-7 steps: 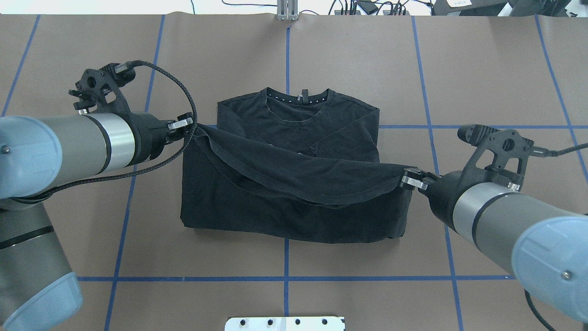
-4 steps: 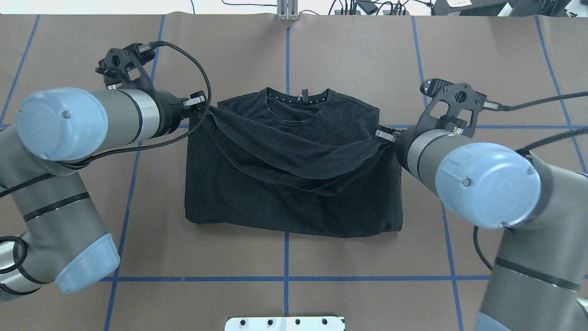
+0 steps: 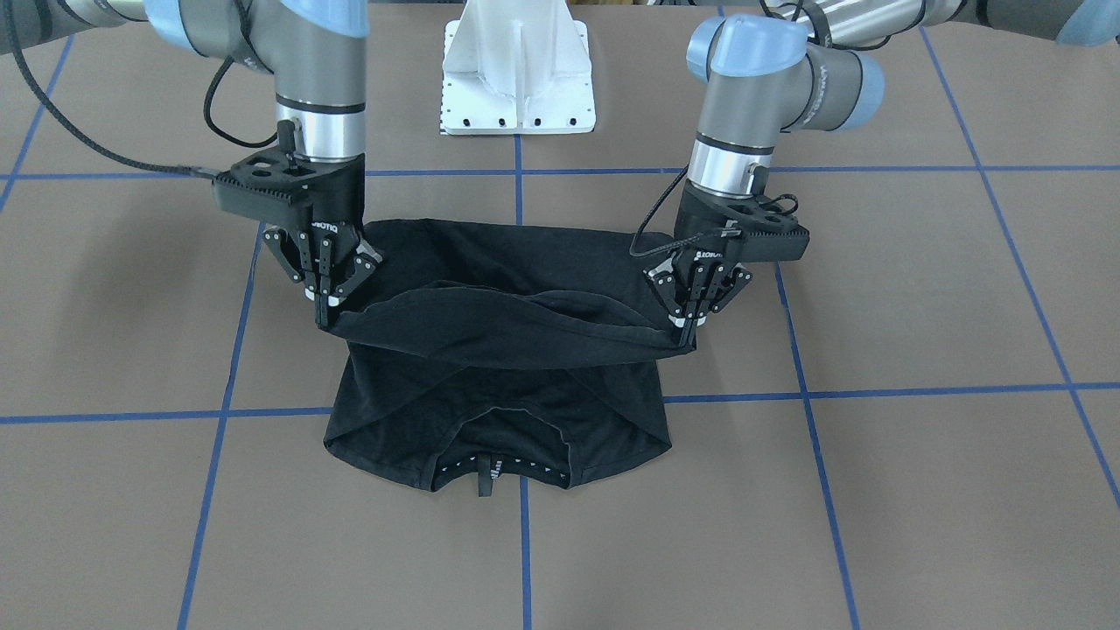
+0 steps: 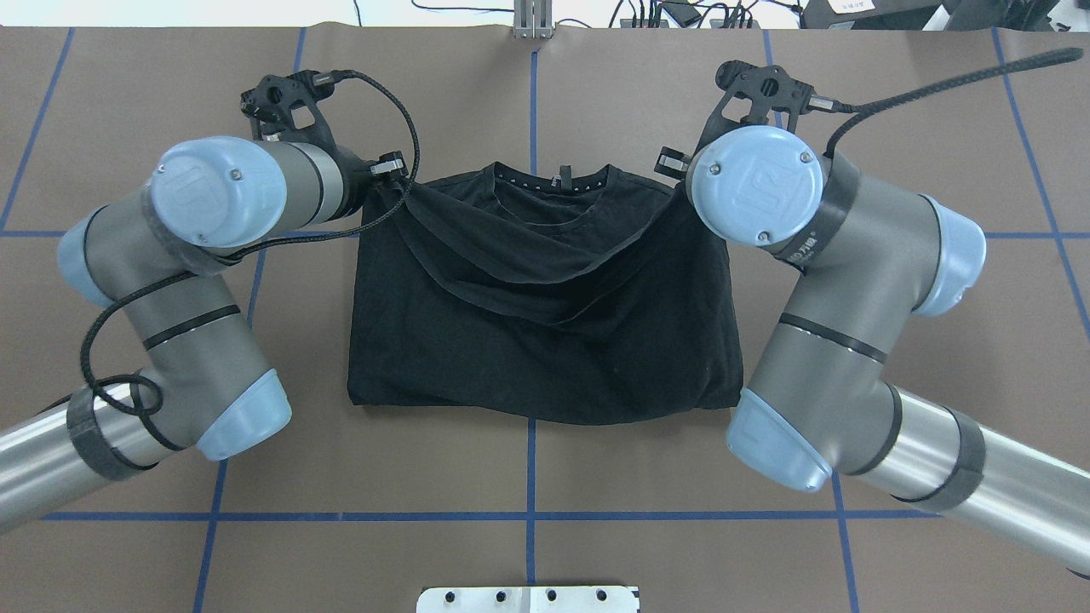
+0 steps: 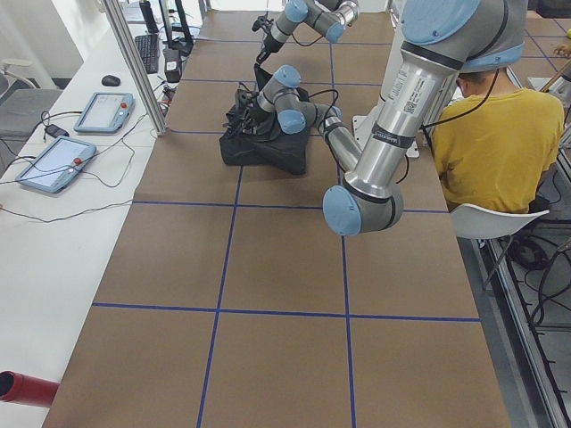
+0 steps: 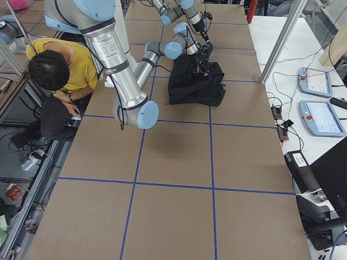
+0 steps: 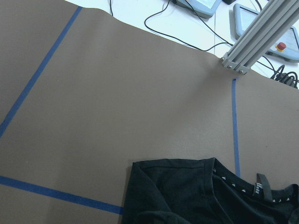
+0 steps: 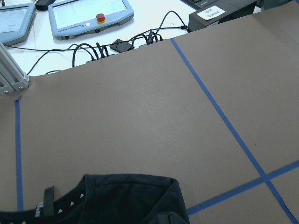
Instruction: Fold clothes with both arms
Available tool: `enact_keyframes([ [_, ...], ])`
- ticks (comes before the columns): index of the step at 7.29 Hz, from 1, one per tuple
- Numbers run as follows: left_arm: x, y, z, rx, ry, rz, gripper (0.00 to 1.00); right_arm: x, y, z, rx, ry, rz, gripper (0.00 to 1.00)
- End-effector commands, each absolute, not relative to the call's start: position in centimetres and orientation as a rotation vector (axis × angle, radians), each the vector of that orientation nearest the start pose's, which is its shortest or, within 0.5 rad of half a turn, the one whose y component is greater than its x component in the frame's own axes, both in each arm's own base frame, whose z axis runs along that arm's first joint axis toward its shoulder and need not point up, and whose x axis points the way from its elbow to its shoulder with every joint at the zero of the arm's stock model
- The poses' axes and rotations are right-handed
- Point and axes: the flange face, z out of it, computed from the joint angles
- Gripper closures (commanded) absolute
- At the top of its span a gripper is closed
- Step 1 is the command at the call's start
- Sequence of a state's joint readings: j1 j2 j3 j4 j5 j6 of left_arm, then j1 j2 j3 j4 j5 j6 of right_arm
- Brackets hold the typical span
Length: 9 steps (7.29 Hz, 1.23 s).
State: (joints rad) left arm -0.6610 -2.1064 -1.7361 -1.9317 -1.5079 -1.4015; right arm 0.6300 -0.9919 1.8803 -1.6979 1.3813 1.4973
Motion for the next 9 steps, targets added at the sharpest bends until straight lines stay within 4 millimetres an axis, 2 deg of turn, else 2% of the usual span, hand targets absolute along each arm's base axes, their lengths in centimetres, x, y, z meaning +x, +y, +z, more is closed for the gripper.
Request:
enact_keyframes([
  [1,45.3,-54.3,26.0,0.485,0.886,-0.458,1.00,-42.9,-52.7,24.8,0.438,-0.649,0.605,1.00],
  [3,47.0,-55.9,29.8,0.506,0.859,-0.408,1.00,-44.8,-55.8,28.4,0.446,-0.615,0.589,1.00],
  [5,47.9,-56.6,31.3,0.495,0.833,-0.405,1.00,-46.8,-57.4,30.4,0.438,-0.595,0.588,1.00],
  [7,48.6,-57.4,31.5,0.492,0.818,-0.401,1.00,-47.3,-58.1,31.9,0.436,-0.571,0.573,1.00],
  [9,46.8,-58.9,30.5,0.576,0.800,-0.303,1.00,-46.8,-58.5,32.1,0.438,-0.565,0.571,1.00],
])
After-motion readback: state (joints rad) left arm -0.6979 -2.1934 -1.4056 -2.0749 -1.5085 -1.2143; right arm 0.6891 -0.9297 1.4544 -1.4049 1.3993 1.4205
